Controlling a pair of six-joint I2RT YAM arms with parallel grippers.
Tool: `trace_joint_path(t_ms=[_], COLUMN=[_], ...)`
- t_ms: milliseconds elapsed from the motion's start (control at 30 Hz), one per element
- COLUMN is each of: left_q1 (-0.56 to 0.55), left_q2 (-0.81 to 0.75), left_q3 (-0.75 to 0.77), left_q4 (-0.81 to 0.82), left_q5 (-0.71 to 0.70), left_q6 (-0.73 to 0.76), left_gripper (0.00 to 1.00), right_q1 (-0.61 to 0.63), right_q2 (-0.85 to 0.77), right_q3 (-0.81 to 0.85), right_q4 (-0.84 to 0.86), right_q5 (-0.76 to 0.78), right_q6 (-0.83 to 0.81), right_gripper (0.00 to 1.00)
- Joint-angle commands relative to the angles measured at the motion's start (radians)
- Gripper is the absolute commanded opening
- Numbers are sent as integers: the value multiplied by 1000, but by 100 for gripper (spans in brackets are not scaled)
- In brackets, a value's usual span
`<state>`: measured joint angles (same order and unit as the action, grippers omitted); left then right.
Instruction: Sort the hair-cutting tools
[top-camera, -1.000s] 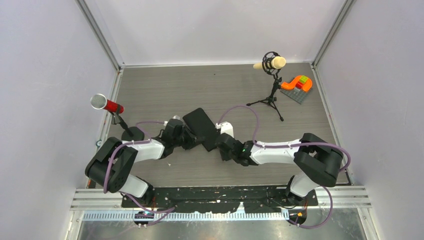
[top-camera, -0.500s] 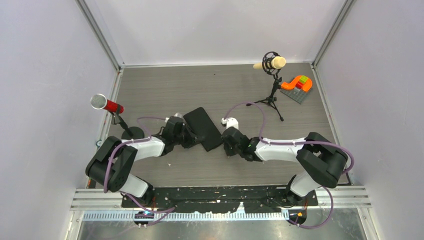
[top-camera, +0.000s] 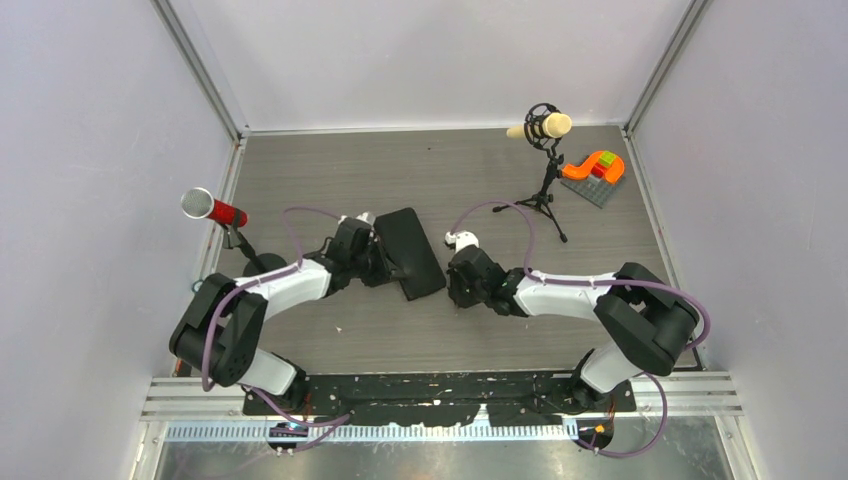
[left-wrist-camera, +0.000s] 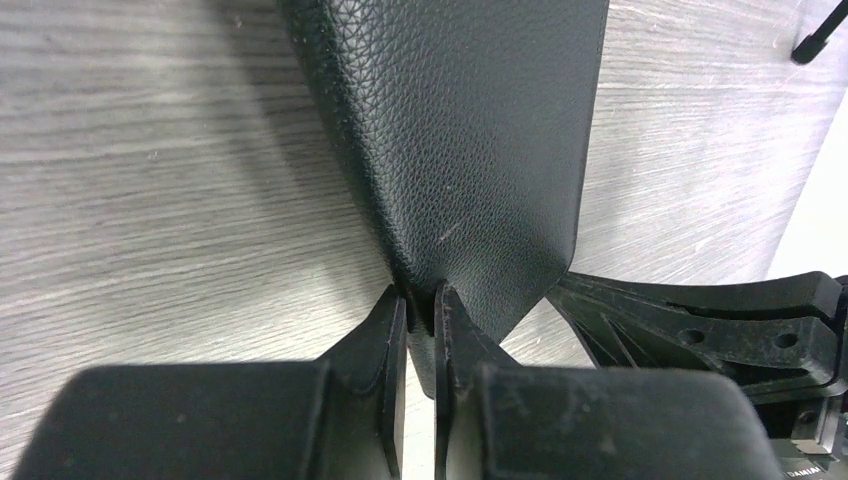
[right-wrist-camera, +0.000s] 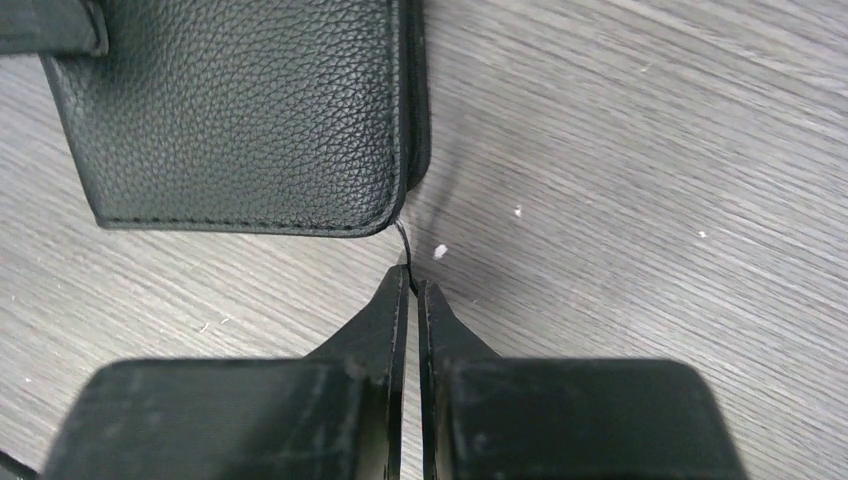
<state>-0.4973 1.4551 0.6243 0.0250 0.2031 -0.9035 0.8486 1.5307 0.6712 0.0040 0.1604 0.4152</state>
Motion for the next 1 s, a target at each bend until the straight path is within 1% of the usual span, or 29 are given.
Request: trace_joint_path(t_ms=[0,33,100,133,167,200,267,367,467,600,700,800,967], left_q1=[28,38,56,65,73,78,83,85,85,85,85,83,64], left_q2=[14,26,44,42,33,14,-43,-172,-305,-414,-421,-380,-290], left_q3=[92,128,177,196,205,206,180,98,-25,-151,-223,-274,-285], left_q4=[-279,-289,-308,-318,-326,-332,-338,-349,-345,-280,-173,-25,138], left_q5=[-132,-129,-120,-119,-120,-127,-156,-221,-256,-216,-112,-53,5], left_q6=[264,272,278,277,272,263,235,176,94,-13,-110,-176,-243], left_gripper=[10,17,35,46,53,58,65,70,74,74,75,74,72], right_q1=[17,45,93,109,136,156,180,201,209,210,210,210,211], right_q2=[-10,-7,11,29,40,64,106,179,217,254,277,286,290], right_q3=[-15,-10,16,37,58,70,114,199,253,298,312,313,313], right_q4=[-115,-105,-95,-82,-71,-52,-40,-39,-37,-29,-27,-23,-26], right_q5=[-33,-63,-104,-116,-137,-163,-202,-223,-239,-239,-243,-251,-247], right_q6=[-74,-75,-74,-72,-65,-61,-54,-53,-50,-49,-45,-39,-37], right_gripper=[5,5,5,5,5,5,5,5,5,5,5,5,5])
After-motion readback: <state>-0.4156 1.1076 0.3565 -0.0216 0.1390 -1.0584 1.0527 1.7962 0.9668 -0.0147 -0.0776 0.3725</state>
